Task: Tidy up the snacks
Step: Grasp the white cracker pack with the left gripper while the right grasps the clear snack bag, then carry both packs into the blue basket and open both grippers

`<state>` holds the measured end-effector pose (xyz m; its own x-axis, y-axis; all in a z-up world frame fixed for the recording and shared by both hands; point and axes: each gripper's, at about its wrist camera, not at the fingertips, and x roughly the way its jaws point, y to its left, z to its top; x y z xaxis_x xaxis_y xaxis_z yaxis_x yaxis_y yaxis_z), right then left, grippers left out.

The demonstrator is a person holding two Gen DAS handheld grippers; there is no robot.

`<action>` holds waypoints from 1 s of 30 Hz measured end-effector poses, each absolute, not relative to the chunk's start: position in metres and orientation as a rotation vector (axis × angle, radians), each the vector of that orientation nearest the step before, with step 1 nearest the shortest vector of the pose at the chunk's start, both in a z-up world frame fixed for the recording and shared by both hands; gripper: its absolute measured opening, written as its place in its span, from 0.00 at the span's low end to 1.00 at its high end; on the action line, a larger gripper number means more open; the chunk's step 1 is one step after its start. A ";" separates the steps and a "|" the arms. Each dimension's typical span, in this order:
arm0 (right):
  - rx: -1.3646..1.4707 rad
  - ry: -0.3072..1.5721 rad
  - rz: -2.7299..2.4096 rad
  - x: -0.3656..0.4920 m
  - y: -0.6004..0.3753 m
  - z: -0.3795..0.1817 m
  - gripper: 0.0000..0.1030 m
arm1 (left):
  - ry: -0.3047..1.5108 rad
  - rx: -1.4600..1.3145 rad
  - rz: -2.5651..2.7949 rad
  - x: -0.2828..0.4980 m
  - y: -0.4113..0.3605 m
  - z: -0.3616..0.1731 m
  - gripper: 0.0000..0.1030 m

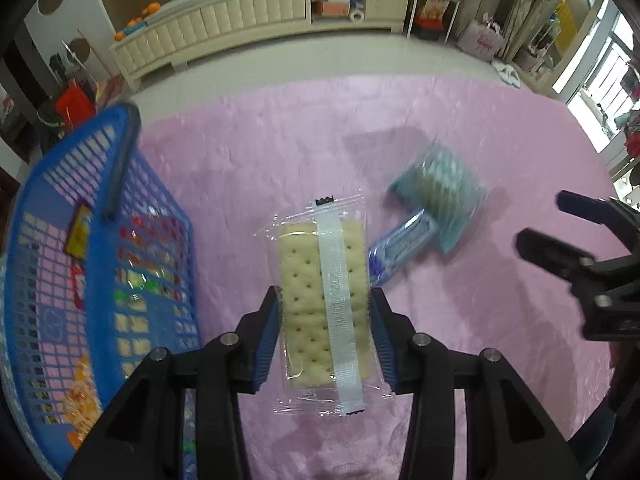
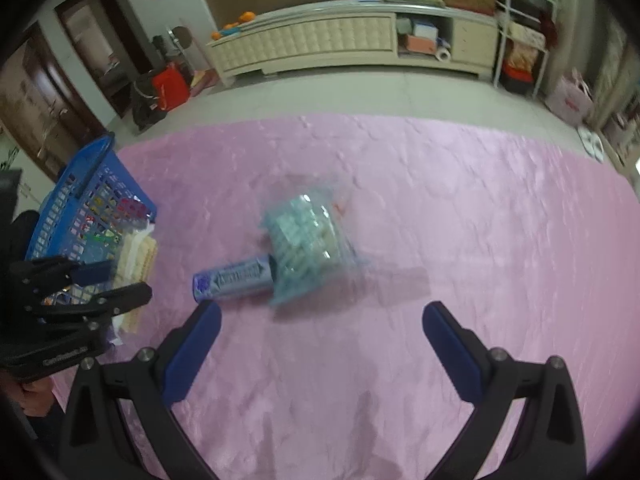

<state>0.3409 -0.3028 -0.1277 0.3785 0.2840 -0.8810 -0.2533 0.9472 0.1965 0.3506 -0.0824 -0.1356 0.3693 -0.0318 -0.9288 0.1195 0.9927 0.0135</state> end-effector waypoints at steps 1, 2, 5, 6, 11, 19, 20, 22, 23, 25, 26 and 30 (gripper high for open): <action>0.023 1.126 0.352 0.344 -0.300 -0.128 0.99 | 1.180 0.093 -0.103 0.352 -0.083 -0.134 0.39; 0.018 1.119 0.361 0.347 -0.297 -0.129 0.96 | 1.169 0.110 -0.107 0.356 -0.084 -0.133 0.39; -0.011 1.128 0.381 0.355 -0.289 -0.135 0.91 | 1.167 0.113 -0.103 0.362 -0.082 -0.132 0.39; -0.032 1.128 0.390 0.358 -0.286 -0.139 0.91 | 1.171 0.100 -0.104 0.363 -0.081 -0.134 0.39; -0.065 1.162 0.401 0.374 -0.277 -0.158 0.91 | 1.187 0.095 -0.115 0.371 -0.089 -0.148 0.39; -0.130 1.175 0.413 0.400 -0.256 -0.183 0.79 | 1.201 0.090 -0.119 0.382 -0.087 -0.154 0.39; -0.137 1.177 0.409 0.402 -0.253 -0.186 0.70 | 1.200 0.090 -0.120 0.382 -0.088 -0.155 0.39; -0.132 1.178 0.407 0.405 -0.252 -0.189 0.62 | 1.198 0.095 -0.124 0.380 -0.088 -0.154 0.39; -0.132 1.173 0.412 0.404 -0.252 -0.188 0.59 | 1.197 0.097 -0.124 0.378 -0.088 -0.154 0.39; -0.132 1.161 0.411 0.401 -0.252 -0.183 0.58 | 1.196 0.097 -0.123 0.378 -0.089 -0.154 0.39; -0.133 1.161 0.408 0.399 -0.254 -0.181 0.57 | 1.192 0.093 -0.122 0.376 -0.088 -0.153 0.39; -0.122 1.147 0.401 0.384 -0.263 -0.165 0.57 | 1.175 0.082 -0.126 0.367 -0.086 -0.143 0.39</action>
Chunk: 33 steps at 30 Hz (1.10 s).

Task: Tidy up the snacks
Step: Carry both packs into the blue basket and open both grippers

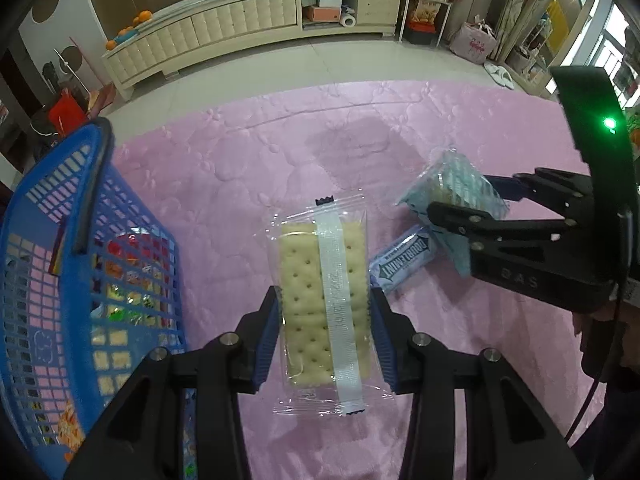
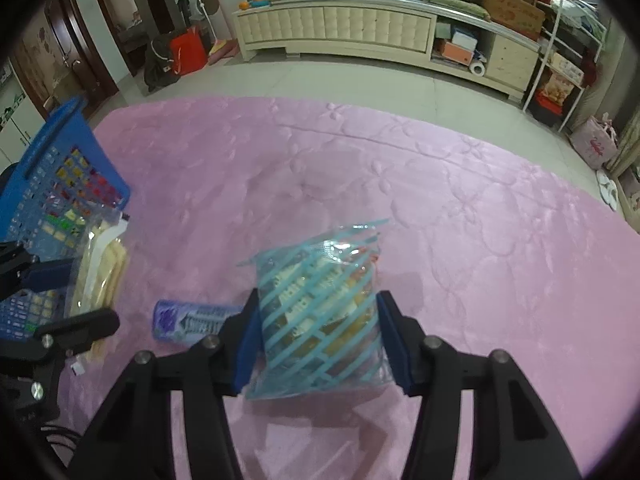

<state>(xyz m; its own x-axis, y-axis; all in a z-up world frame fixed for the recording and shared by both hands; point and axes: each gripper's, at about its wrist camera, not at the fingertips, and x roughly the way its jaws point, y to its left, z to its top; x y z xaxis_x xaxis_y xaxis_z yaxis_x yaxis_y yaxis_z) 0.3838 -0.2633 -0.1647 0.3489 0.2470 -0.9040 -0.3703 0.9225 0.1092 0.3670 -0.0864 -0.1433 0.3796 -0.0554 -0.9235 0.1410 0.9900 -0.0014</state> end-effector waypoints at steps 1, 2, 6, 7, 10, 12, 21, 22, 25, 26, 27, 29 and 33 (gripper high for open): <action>-0.114 1.139 0.402 0.380 -0.265 -0.159 0.57 | 1.171 0.082 -0.127 0.364 -0.086 -0.140 0.39; -0.109 1.131 0.402 0.374 -0.267 -0.152 0.57 | 1.164 0.083 -0.130 0.359 -0.086 -0.136 0.39; -0.105 1.095 0.399 0.351 -0.271 -0.123 0.57 | 1.129 0.065 -0.141 0.339 -0.085 -0.113 0.39; -0.106 1.088 0.400 0.348 -0.271 -0.116 0.57 | 1.124 0.060 -0.144 0.337 -0.083 -0.110 0.39; -0.118 1.054 0.401 0.332 -0.269 -0.090 0.57 | 1.091 0.053 -0.153 0.320 -0.080 -0.091 0.39; -0.119 1.036 0.401 0.325 -0.268 -0.077 0.57 | 1.066 0.054 -0.156 0.308 -0.077 -0.077 0.39; -0.094 0.950 0.426 0.288 -0.245 -0.016 0.57 | 0.959 0.031 -0.171 0.263 -0.045 -0.029 0.39; -0.086 0.944 0.431 0.285 -0.240 -0.009 0.57 | 0.951 0.022 -0.171 0.260 -0.040 -0.026 0.39; -0.095 0.929 0.444 0.280 -0.224 0.000 0.57 | 0.931 0.006 -0.168 0.250 -0.020 -0.012 0.39; -0.101 0.925 0.449 0.278 -0.221 0.002 0.57 | 0.922 0.004 -0.163 0.247 -0.012 -0.008 0.39; -0.106 0.918 0.458 0.277 -0.213 0.005 0.57 | 0.914 0.004 -0.153 0.243 -0.003 -0.003 0.39; -0.106 0.910 0.474 0.275 -0.200 0.009 0.57 | 0.899 -0.001 -0.131 0.238 0.011 0.004 0.39; -0.104 0.901 0.500 0.277 -0.174 0.012 0.57 | 0.888 -0.014 -0.101 0.233 0.042 0.010 0.39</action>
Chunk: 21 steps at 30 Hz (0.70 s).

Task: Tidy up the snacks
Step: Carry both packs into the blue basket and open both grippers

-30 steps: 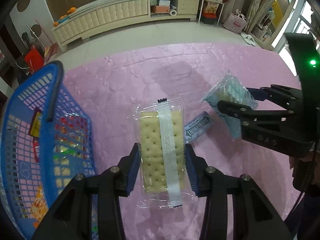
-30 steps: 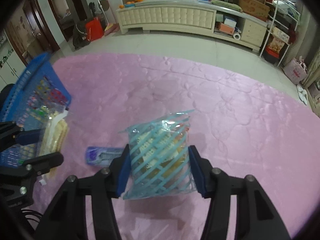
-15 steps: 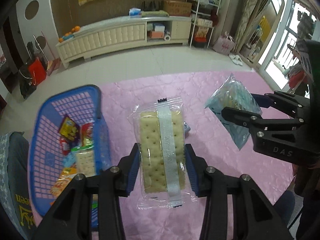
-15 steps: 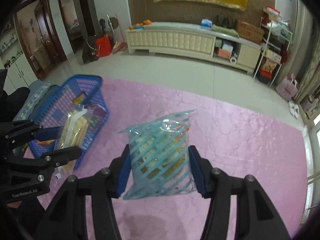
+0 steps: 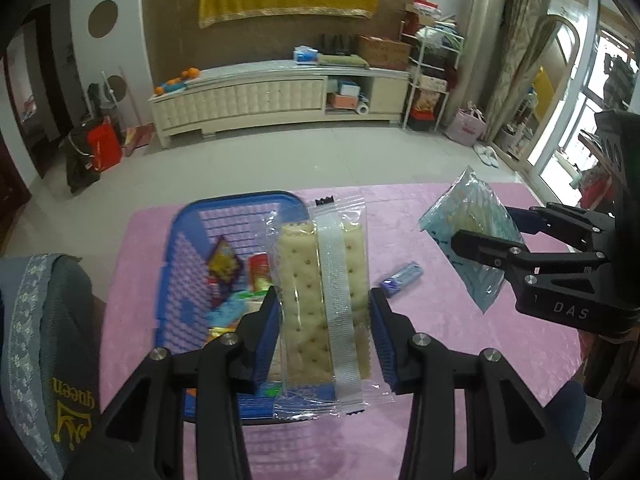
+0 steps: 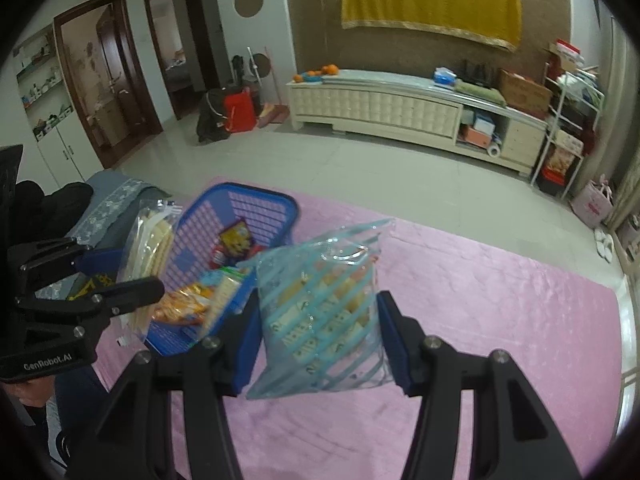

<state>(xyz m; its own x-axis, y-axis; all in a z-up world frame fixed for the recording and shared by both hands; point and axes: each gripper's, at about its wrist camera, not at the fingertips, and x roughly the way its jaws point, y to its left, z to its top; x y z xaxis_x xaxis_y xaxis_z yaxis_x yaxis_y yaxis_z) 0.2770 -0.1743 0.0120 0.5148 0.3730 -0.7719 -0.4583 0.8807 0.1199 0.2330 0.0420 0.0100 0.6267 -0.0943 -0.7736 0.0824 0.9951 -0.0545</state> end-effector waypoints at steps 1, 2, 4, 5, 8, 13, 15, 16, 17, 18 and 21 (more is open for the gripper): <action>-0.101 0.901 0.510 0.279 -0.166 0.012 0.57 | 0.889 -0.019 -0.094 0.231 0.048 0.010 0.39; -0.101 0.902 0.518 0.281 -0.159 0.011 0.57 | 0.889 -0.024 -0.089 0.231 0.055 0.009 0.39; -0.112 0.901 0.532 0.284 -0.142 0.007 0.57 | 0.891 -0.032 -0.074 0.230 0.067 0.007 0.39; -0.118 0.904 0.540 0.287 -0.132 0.005 0.57 | 0.896 -0.035 -0.066 0.231 0.075 0.004 0.39; -0.132 0.918 0.559 0.291 -0.109 -0.005 0.57 | 0.913 -0.043 -0.063 0.236 0.092 -0.006 0.39; -0.136 0.946 0.579 0.305 -0.076 -0.021 0.57 | 0.962 -0.059 -0.046 0.249 0.116 -0.028 0.39; -0.147 0.955 0.588 0.309 -0.064 -0.028 0.57 | 0.972 -0.071 -0.048 0.254 0.124 -0.036 0.39; -0.154 0.959 0.590 0.310 -0.059 -0.030 0.57 | 0.976 -0.074 -0.047 0.253 0.128 -0.038 0.39; -0.167 0.965 0.592 0.313 -0.054 -0.034 0.57 | 0.981 -0.077 -0.044 0.255 0.131 -0.042 0.39; -0.175 0.967 0.592 0.313 -0.050 -0.036 0.57 | 0.986 -0.081 -0.044 0.257 0.133 -0.045 0.39; -0.193 0.982 0.591 0.322 -0.038 -0.047 0.57 | 1.000 -0.087 -0.053 0.260 0.134 -0.054 0.39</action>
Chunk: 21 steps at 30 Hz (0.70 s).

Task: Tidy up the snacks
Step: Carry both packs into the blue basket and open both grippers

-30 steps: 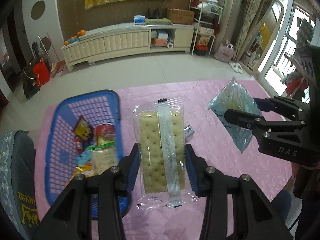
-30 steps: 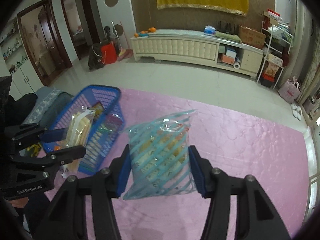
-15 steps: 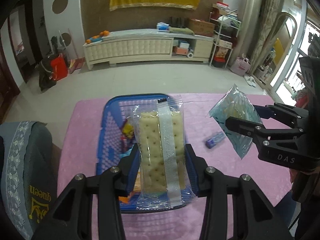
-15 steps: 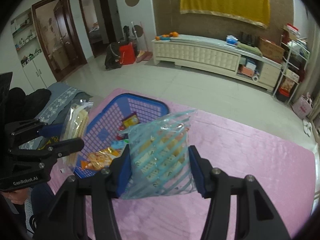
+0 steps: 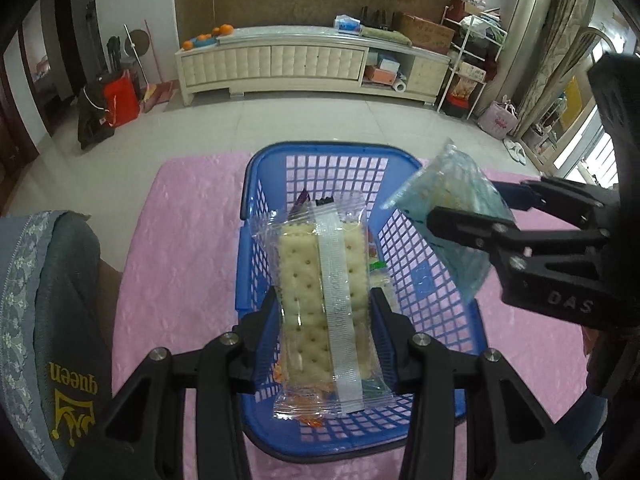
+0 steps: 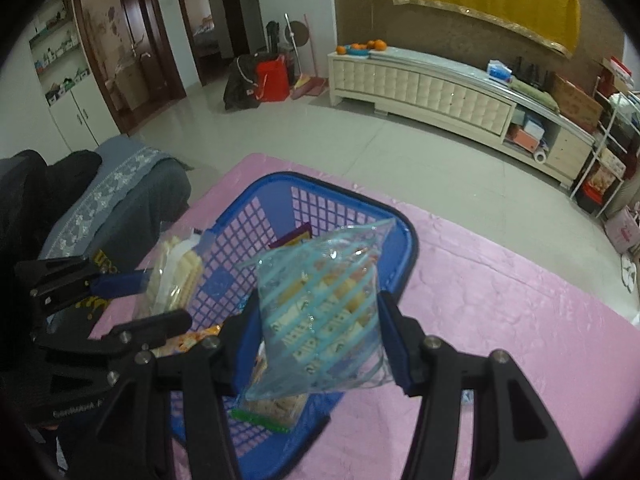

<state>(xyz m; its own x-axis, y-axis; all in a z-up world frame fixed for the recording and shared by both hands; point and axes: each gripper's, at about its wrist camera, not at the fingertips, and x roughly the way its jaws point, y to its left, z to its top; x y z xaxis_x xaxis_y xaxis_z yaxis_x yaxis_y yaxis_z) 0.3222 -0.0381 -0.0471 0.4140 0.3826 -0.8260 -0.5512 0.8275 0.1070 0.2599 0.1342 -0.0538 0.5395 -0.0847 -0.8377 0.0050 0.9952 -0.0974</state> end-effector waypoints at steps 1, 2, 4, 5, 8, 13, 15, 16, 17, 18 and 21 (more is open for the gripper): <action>-0.193 0.984 0.590 0.323 -0.036 -0.050 0.57 | 1.002 -0.087 -0.056 0.261 0.134 -0.056 0.39; -0.195 0.987 0.589 0.324 -0.034 -0.052 0.57 | 1.007 -0.089 -0.056 0.263 0.135 -0.060 0.39; -0.203 0.996 0.584 0.328 -0.029 -0.059 0.57 | 1.020 -0.099 -0.052 0.266 0.137 -0.066 0.39; -0.209 1.001 0.581 0.328 -0.027 -0.062 0.57 | 1.027 -0.105 -0.054 0.267 0.139 -0.070 0.39; -0.217 1.010 0.567 0.331 -0.025 -0.068 0.57 | 1.033 -0.108 -0.064 0.271 0.140 -0.076 0.39; -0.200 1.006 0.536 0.338 -0.025 -0.070 0.62 | 1.050 -0.120 -0.053 0.276 0.142 -0.080 0.56; -0.200 1.008 0.510 0.339 -0.027 -0.069 0.68 | 1.050 -0.148 -0.066 0.275 0.142 -0.077 0.64; -0.191 0.993 0.502 0.337 -0.031 -0.065 0.75 | 1.045 -0.150 -0.071 0.275 0.146 -0.076 0.66; -0.186 0.979 0.496 0.336 -0.034 -0.061 0.83 | 1.039 -0.144 -0.072 0.273 0.145 -0.073 0.69; -0.183 0.970 0.490 0.336 -0.036 -0.058 0.85 | 1.029 -0.129 -0.069 0.270 0.142 -0.069 0.70; -0.159 0.958 0.477 0.333 -0.051 -0.046 0.88 | 1.011 -0.101 -0.057 0.265 0.136 -0.061 0.71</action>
<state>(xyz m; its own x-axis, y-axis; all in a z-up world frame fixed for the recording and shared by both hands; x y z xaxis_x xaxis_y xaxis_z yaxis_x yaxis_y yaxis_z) 0.3335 -0.0507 -0.0459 0.4811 0.3204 -0.8161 -0.4588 0.8852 0.0771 0.2655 0.1362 -0.0614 0.5300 -0.0939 -0.8428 0.0007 0.9939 -0.1103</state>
